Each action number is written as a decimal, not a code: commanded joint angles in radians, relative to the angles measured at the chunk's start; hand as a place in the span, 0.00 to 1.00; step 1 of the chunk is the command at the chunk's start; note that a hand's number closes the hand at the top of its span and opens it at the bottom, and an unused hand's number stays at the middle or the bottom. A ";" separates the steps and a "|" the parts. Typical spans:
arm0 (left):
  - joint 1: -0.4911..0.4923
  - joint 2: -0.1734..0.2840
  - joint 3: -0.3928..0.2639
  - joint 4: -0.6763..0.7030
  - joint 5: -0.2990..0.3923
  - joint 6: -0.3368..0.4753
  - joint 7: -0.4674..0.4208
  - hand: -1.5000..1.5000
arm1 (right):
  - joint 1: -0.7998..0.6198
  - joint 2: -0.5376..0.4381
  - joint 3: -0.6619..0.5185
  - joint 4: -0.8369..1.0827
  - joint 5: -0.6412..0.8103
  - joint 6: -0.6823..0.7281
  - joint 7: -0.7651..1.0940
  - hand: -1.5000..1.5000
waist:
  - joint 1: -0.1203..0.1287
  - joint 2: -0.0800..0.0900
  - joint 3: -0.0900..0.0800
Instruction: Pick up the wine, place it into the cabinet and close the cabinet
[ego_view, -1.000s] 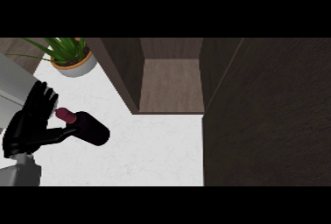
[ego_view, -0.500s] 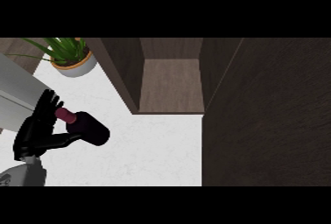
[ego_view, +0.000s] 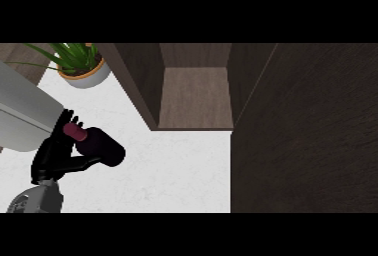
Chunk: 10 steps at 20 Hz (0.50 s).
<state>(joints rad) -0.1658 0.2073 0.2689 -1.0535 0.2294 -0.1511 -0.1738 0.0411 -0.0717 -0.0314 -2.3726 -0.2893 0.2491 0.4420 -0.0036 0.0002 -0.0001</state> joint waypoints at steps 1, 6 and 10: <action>-0.003 0.022 0.006 0.037 0.015 -0.036 -0.009 0.00 | 0.087 0.014 0.020 -0.036 0.008 0.043 -0.034 0.00 | 0.000 -0.001 0.000; -0.043 0.018 0.007 0.253 -0.031 -0.060 -0.177 0.00 | 0.126 -0.001 -0.026 -0.009 -0.005 0.095 -0.109 0.00 | -0.005 0.001 0.000; -0.066 -0.025 -0.009 0.334 -0.054 -0.015 -0.240 0.00 | 0.042 0.013 0.005 -0.025 0.015 0.025 -0.023 0.00 | -0.002 0.001 0.000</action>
<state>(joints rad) -0.2168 0.2002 0.2609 -0.8261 0.1971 -0.1776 -0.3265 0.0749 -0.0701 -0.0412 -2.3699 -0.2849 0.2830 0.4063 -0.0050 0.0004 -0.0002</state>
